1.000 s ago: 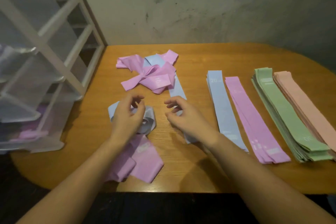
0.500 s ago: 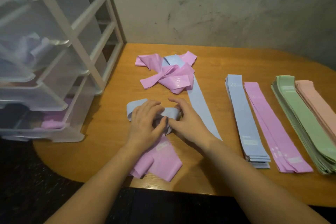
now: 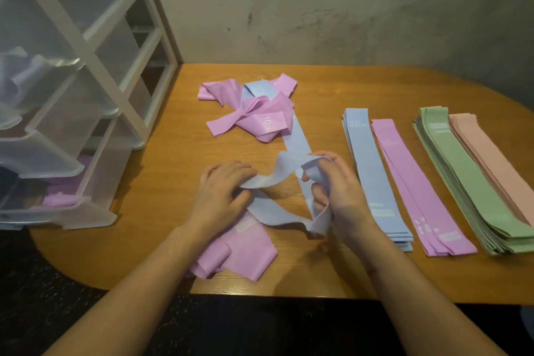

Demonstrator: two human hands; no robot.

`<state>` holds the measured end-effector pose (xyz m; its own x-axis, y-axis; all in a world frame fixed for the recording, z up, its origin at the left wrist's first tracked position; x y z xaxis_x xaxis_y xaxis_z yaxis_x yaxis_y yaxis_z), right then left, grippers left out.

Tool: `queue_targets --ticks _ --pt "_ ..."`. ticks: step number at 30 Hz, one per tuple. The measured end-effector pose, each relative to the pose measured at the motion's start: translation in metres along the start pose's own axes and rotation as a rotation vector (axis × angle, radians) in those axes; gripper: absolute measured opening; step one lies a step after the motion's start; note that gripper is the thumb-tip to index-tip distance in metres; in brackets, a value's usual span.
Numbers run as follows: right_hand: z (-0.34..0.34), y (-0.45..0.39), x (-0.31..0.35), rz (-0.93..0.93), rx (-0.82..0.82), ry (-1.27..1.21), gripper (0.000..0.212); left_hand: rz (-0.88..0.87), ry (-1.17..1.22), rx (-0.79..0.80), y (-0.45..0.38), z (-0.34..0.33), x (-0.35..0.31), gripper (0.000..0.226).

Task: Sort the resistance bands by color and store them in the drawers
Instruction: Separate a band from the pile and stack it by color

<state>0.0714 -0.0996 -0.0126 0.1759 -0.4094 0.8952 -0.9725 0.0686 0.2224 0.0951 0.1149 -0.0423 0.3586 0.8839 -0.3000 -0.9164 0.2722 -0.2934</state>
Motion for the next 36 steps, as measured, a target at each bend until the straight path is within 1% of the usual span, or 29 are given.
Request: queue_targets --ticks 2,4,5,8,10,11,13,14,17,19,21,23,26,28,30,31,33,36 --pt "0.011 0.003 0.011 -0.004 -0.034 -0.053 0.02 -0.007 -0.032 0.019 -0.003 0.001 0.001 0.038" --pt "0.022 0.007 0.018 -0.025 -0.054 -0.085 0.021 -0.012 0.003 0.024 -0.008 0.006 0.002 0.037" --pt "0.028 0.008 0.021 -0.041 -0.054 -0.088 0.022 0.004 0.079 0.029 -0.011 0.01 0.003 0.038" --pt "0.038 0.013 0.027 -0.08 -0.05 -0.069 0.02 0.144 0.359 0.053 -0.018 0.021 0.002 0.042" --pt "0.043 0.018 0.029 -0.111 -0.065 -0.064 0.019 0.223 0.548 0.064 -0.023 0.028 -0.005 0.041" --pt "0.045 0.021 0.03 -0.125 -0.058 -0.062 0.02 0.237 0.627 0.074 -0.026 0.031 -0.01 0.038" --pt "0.048 0.025 0.031 -0.15 -0.033 -0.057 0.027 0.24 0.708 0.108 -0.034 0.039 -0.02 0.036" --pt "0.049 0.026 0.032 -0.163 -0.021 -0.065 0.032 0.264 0.765 0.129 -0.037 0.041 -0.023 0.034" --pt "0.052 0.031 0.032 -0.223 -0.028 -0.052 0.043 0.374 1.065 0.185 -0.041 0.041 -0.034 0.021" --pt "0.06 0.034 0.033 -0.232 -0.088 -0.034 0.041 0.387 1.222 0.228 -0.044 0.042 -0.047 0.009" --pt "0.07 0.036 0.036 -0.23 -0.131 -0.024 0.047 0.378 1.322 0.26 -0.044 0.044 -0.059 0.006" --pt "0.076 0.039 0.038 -0.252 -0.139 -0.046 0.052 0.418 1.369 0.278 -0.043 0.04 -0.063 0.009" --pt "0.081 0.047 0.043 -0.301 -0.133 -0.132 0.045 0.444 1.415 0.307 -0.041 0.036 -0.07 0.014" --pt "0.079 0.048 0.048 -0.288 -0.074 -0.159 0.046 0.49 1.478 0.303 -0.041 0.035 -0.073 0.021" --pt "0.081 0.048 0.05 -0.259 -0.057 -0.14 0.043 0.54 1.568 0.298 -0.04 0.035 -0.078 0.025" --pt "0.083 0.048 0.052 -0.251 -0.066 -0.114 0.043 0.563 1.617 0.292 -0.039 0.036 -0.081 0.026" --pt "0.086 0.049 0.052 -0.244 -0.059 -0.039 0.035 0.597 1.69 0.268 -0.04 0.039 -0.083 0.028" --pt "0.079 0.05 0.053 -0.204 0.02 0.157 0.027 0.595 1.77 0.228 -0.043 0.045 -0.089 0.028"
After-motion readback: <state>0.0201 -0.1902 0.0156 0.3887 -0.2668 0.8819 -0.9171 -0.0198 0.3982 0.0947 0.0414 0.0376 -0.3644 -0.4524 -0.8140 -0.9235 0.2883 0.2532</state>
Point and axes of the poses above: each hand's wrist, its own y-axis away from the middle knuckle, its own z-axis out of the back of the hand, x = y × z, the point moved 8 cm from there along -y, towards the middle knuckle, and after that the axes turned 13 degrees about -y, right-handed, at the moved point
